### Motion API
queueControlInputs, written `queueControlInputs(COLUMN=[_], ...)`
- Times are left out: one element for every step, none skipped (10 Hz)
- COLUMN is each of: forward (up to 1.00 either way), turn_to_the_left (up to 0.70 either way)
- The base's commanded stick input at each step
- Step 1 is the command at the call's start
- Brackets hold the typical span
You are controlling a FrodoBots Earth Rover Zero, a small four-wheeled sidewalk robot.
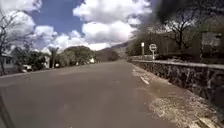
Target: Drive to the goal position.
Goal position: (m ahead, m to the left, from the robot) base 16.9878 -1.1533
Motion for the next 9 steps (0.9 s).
queueControlInputs(forward=[0.70,0.70,0.70,0.70,0.70,0.70,0.70,0.70,0.70], turn_to_the_left=[0.00,0.00,0.00,0.00,0.00,0.00,0.00,0.00,0.00])
